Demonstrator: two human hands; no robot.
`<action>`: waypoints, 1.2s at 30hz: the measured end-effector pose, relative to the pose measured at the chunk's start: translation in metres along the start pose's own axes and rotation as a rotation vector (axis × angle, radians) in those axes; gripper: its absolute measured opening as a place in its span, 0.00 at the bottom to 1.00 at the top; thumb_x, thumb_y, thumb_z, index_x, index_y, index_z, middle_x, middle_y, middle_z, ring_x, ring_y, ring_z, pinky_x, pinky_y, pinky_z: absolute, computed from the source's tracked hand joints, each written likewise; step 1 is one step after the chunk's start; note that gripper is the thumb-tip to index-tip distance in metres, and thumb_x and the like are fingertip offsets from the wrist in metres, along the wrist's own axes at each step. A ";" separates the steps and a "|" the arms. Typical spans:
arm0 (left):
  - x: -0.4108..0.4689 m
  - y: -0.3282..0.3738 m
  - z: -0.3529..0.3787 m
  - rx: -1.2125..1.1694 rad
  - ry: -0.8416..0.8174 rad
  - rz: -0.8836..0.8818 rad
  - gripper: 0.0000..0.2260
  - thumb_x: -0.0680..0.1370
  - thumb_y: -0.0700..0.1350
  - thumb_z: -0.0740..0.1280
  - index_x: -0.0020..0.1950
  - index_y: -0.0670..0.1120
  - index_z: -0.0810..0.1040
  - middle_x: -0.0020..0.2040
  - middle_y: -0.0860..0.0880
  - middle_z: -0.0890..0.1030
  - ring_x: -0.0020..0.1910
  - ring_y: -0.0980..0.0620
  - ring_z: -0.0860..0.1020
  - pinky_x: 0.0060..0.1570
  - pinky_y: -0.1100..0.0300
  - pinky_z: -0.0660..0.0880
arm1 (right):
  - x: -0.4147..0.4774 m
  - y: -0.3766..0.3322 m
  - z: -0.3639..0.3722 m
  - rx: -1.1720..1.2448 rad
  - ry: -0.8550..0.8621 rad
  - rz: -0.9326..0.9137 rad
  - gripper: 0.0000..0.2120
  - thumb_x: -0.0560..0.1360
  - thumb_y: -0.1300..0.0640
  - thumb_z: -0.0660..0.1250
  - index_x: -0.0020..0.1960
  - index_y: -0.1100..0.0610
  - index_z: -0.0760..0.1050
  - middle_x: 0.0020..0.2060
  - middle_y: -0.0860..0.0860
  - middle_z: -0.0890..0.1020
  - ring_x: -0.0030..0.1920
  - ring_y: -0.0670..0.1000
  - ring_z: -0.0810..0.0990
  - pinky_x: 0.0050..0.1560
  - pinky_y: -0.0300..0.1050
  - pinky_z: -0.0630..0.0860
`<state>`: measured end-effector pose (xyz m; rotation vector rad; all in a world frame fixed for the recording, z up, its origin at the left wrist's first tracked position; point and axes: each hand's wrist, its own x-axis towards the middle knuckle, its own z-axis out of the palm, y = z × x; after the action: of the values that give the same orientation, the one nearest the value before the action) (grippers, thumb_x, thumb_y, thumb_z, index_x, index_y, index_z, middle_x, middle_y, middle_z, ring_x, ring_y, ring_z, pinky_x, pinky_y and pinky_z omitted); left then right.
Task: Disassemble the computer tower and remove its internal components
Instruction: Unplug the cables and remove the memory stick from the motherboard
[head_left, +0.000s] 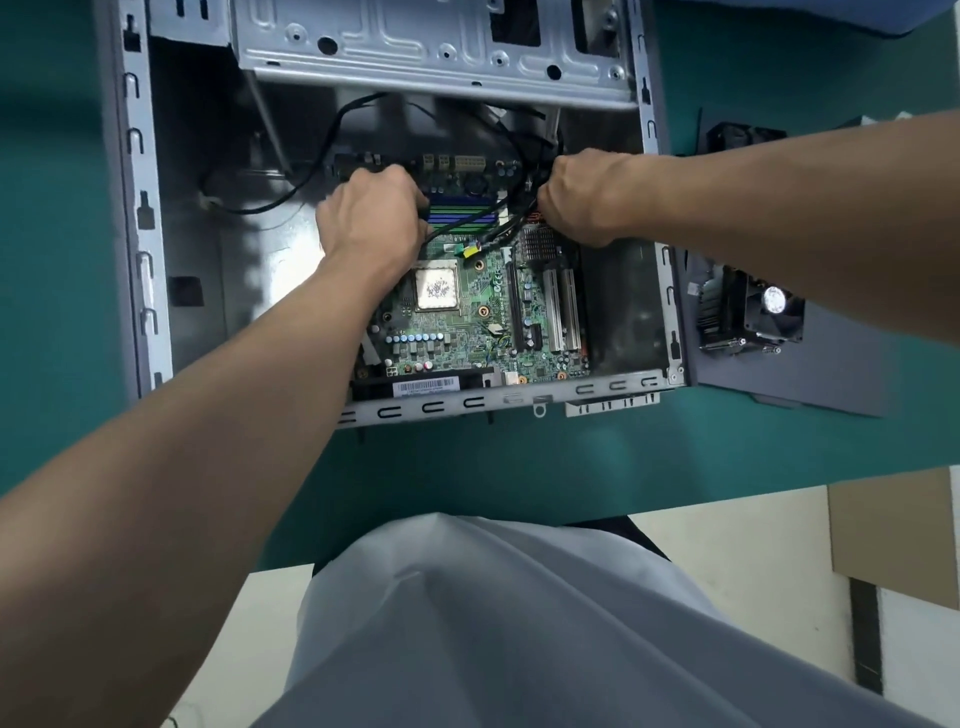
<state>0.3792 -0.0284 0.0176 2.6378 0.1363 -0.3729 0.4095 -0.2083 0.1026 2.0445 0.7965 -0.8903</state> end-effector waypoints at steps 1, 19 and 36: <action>0.000 0.000 -0.001 -0.001 0.003 -0.003 0.13 0.74 0.50 0.73 0.58 0.54 0.81 0.56 0.41 0.81 0.56 0.38 0.78 0.50 0.53 0.71 | 0.001 0.000 -0.001 -0.017 0.003 0.007 0.12 0.81 0.66 0.53 0.62 0.67 0.68 0.54 0.61 0.76 0.32 0.50 0.65 0.39 0.43 0.69; -0.004 0.002 -0.001 0.011 -0.002 -0.004 0.14 0.75 0.50 0.71 0.61 0.54 0.80 0.57 0.41 0.80 0.57 0.38 0.77 0.52 0.52 0.71 | -0.004 -0.001 0.007 -0.166 -0.002 0.002 0.11 0.80 0.66 0.53 0.60 0.66 0.69 0.51 0.61 0.77 0.38 0.53 0.71 0.37 0.44 0.71; -0.005 0.003 -0.005 0.003 -0.018 -0.015 0.14 0.75 0.50 0.71 0.61 0.55 0.80 0.58 0.41 0.80 0.58 0.38 0.77 0.52 0.53 0.71 | -0.005 -0.008 0.005 -0.053 0.029 0.100 0.10 0.81 0.62 0.52 0.54 0.65 0.70 0.41 0.59 0.69 0.38 0.56 0.70 0.41 0.49 0.71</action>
<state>0.3762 -0.0287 0.0240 2.6372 0.1501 -0.4027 0.3985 -0.2097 0.1011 2.0361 0.7189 -0.7774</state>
